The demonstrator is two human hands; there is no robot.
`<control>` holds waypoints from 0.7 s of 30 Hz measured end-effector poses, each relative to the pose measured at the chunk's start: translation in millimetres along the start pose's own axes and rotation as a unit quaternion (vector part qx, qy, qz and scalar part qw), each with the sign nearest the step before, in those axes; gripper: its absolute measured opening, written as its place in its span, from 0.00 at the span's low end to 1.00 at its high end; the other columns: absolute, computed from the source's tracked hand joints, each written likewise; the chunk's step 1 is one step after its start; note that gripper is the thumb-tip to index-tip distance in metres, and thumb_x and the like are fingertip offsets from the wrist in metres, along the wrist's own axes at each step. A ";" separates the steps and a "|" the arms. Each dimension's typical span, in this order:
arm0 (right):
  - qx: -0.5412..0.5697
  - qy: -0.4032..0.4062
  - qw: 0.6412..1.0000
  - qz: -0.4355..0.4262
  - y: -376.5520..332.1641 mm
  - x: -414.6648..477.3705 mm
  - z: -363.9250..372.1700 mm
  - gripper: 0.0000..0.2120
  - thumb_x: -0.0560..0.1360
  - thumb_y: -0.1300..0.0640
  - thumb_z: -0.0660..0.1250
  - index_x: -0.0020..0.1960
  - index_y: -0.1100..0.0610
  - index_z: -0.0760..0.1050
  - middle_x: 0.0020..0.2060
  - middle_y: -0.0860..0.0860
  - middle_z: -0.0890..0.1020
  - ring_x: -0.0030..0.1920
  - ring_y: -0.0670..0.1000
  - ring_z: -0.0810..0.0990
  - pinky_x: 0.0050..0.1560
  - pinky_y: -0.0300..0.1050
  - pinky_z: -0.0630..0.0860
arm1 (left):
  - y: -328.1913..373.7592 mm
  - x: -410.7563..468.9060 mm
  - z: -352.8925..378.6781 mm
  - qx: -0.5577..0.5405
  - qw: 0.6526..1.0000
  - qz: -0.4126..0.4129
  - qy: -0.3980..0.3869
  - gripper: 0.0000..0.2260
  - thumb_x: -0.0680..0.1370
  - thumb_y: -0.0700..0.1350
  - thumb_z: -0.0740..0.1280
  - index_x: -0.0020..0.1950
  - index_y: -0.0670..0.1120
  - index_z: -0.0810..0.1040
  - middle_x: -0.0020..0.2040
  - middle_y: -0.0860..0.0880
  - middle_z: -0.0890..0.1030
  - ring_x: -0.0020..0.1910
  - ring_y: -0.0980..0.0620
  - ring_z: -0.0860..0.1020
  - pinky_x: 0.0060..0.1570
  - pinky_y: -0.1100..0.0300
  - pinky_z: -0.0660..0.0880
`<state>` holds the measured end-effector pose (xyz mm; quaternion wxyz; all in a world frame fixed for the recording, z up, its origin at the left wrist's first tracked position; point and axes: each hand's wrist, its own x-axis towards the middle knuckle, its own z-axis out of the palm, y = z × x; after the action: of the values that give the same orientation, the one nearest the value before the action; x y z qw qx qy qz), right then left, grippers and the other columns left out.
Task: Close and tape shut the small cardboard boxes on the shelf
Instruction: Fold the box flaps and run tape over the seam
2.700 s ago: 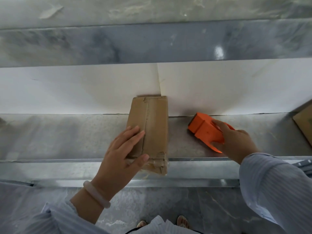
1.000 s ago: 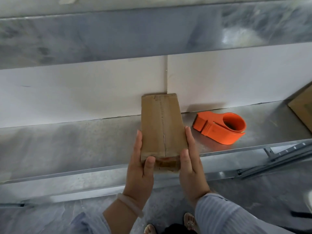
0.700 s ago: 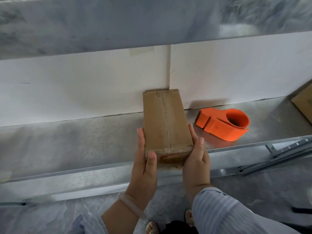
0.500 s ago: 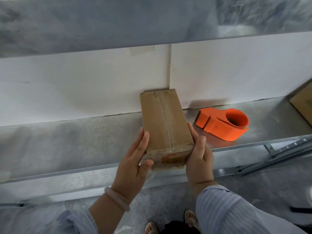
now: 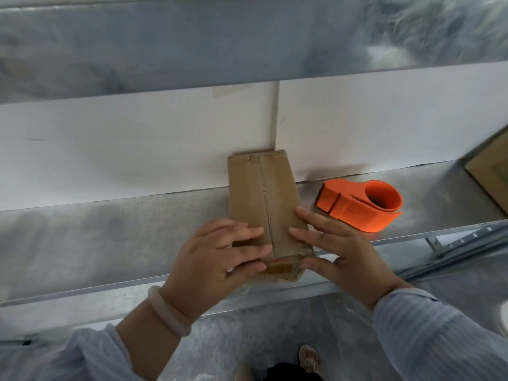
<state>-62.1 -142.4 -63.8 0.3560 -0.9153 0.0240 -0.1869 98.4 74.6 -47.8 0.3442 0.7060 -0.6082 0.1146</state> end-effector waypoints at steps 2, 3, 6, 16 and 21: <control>0.032 -0.035 0.999 0.018 2.9 -1.0 -7.3 0.23 0.75 0.43 0.69 0.69 0.36 0.70 0.74 0.38 0.67 0.71 0.41 0.69 0.68 0.39 0.70 | -5.0 2.9 -3.8 -0.030 0.999 -0.007 -0.029 0.11 0.76 0.55 0.70 0.54 0.52 0.85 0.58 0.56 0.83 0.60 0.58 0.78 0.62 0.61 0.73; 0.055 -0.054 0.997 0.031 2.9 -1.0 -10.6 0.23 0.74 0.44 0.70 0.68 0.35 0.70 0.73 0.37 0.66 0.72 0.41 0.68 0.69 0.37 0.68 | -7.4 3.6 -6.8 -0.055 0.997 -0.015 -0.046 0.12 0.75 0.55 0.70 0.55 0.52 0.85 0.58 0.57 0.82 0.62 0.60 0.77 0.63 0.62 0.73; 0.164 -0.077 0.979 0.092 2.0 4.6 -15.5 0.23 0.69 0.38 0.73 0.63 0.30 0.74 0.71 0.33 0.68 0.70 0.41 0.70 0.68 0.38 0.70 | -16.4 -0.3 -10.6 -0.149 0.983 -0.067 -0.086 0.15 0.75 0.55 0.70 0.59 0.52 0.82 0.63 0.58 0.80 0.67 0.59 0.74 0.66 0.57 0.72; 0.366 0.071 0.897 0.238 -37.9 -20.7 27.1 0.23 0.77 0.54 0.60 0.71 0.42 0.67 0.67 0.34 0.74 0.69 0.37 0.69 0.70 0.38 0.67 | 40.5 -13.6 33.0 -0.502 0.756 -0.414 0.071 0.25 0.80 0.48 0.61 0.72 0.70 0.62 0.75 0.66 0.61 0.74 0.65 0.61 0.77 0.53 0.55; 0.388 0.189 0.849 0.306 -65.0 -1.8 41.6 0.22 0.79 0.55 0.66 0.71 0.45 0.69 0.62 0.38 0.79 0.61 0.37 0.77 0.63 0.40 0.75 | 55.4 2.1 35.1 -0.414 0.798 -0.426 0.103 0.25 0.76 0.65 0.63 0.72 0.68 0.62 0.74 0.65 0.64 0.72 0.63 0.65 0.72 0.53 0.67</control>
<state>-54.6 -66.9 -49.6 0.7100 -0.5957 0.2952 -0.2320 37.9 49.7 -53.3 0.6787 0.6678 -0.1965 -0.2342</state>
